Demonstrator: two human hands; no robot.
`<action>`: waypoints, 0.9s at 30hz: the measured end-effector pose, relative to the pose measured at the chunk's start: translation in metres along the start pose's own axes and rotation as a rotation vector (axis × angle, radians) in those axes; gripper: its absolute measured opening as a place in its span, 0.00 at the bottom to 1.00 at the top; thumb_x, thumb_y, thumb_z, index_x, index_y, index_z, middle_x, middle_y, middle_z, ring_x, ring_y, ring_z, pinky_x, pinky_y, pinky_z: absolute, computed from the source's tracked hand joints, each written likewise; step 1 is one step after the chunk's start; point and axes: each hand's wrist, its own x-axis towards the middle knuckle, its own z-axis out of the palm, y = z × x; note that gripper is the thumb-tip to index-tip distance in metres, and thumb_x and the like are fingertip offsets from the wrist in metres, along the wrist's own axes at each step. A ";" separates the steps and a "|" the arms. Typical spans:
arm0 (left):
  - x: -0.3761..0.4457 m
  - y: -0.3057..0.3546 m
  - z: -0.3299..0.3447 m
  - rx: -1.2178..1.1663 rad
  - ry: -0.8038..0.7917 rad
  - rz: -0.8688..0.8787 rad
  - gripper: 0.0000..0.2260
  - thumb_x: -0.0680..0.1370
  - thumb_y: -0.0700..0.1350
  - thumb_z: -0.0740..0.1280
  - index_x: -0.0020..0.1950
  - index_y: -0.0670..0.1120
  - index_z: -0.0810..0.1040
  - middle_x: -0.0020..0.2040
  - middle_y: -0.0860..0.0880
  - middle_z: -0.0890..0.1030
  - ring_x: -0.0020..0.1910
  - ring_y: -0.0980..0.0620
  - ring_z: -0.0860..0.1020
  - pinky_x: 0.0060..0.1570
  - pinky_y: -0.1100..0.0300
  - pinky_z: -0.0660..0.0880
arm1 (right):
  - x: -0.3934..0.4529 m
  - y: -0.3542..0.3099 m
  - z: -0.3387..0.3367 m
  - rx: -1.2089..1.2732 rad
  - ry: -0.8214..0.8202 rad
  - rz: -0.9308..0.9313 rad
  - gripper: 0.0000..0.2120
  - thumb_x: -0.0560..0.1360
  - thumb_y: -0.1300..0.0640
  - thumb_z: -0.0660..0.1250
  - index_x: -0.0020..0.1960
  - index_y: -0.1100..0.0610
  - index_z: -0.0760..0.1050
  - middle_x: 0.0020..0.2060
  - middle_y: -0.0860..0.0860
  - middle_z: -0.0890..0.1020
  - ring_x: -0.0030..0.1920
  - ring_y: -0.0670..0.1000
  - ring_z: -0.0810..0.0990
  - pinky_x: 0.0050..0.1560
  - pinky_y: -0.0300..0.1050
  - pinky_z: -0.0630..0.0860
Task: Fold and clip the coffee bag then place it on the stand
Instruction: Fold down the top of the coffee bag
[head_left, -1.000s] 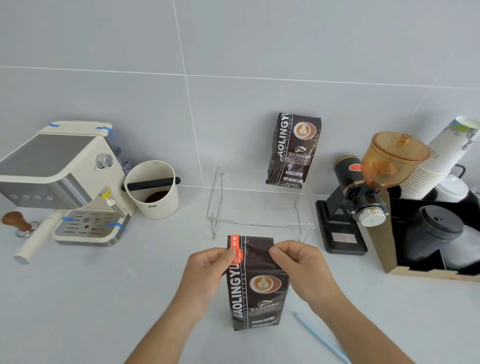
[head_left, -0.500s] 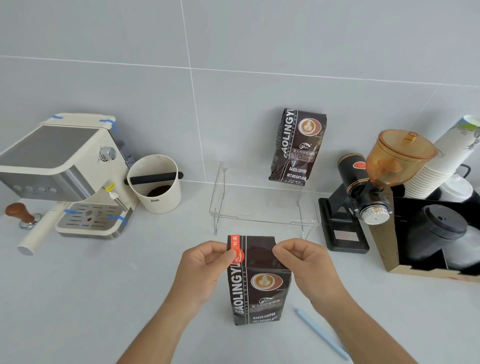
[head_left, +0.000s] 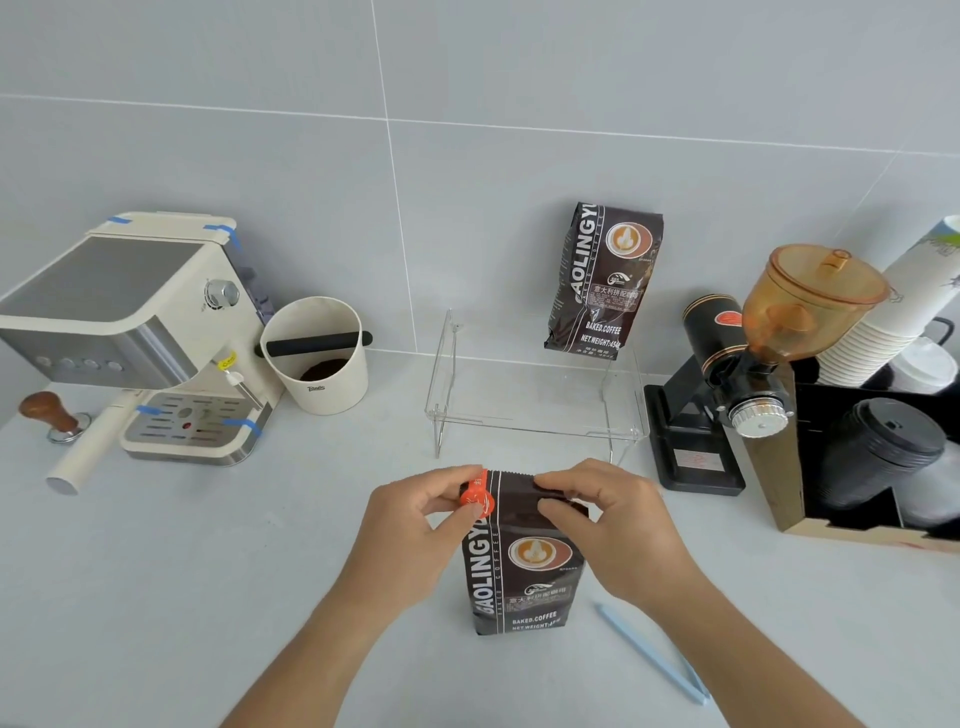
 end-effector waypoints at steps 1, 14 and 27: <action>0.000 0.001 -0.001 0.018 0.006 0.007 0.17 0.72 0.37 0.74 0.49 0.61 0.82 0.43 0.62 0.85 0.41 0.63 0.84 0.46 0.73 0.75 | 0.000 -0.001 0.000 -0.021 -0.007 -0.022 0.10 0.70 0.65 0.75 0.46 0.53 0.86 0.36 0.40 0.81 0.42 0.38 0.80 0.42 0.24 0.70; 0.007 -0.005 -0.005 -0.046 -0.135 0.002 0.08 0.74 0.36 0.71 0.40 0.50 0.83 0.37 0.55 0.85 0.37 0.59 0.83 0.42 0.72 0.74 | 0.002 0.002 -0.002 0.145 -0.164 0.155 0.11 0.73 0.63 0.71 0.38 0.48 0.84 0.36 0.43 0.87 0.39 0.42 0.83 0.40 0.31 0.77; 0.010 -0.015 0.002 -0.073 -0.190 -0.067 0.21 0.68 0.35 0.76 0.44 0.63 0.82 0.40 0.61 0.86 0.41 0.61 0.83 0.50 0.71 0.75 | 0.018 0.004 0.003 0.563 -0.160 0.514 0.11 0.70 0.71 0.71 0.35 0.57 0.85 0.29 0.53 0.85 0.29 0.50 0.82 0.29 0.38 0.78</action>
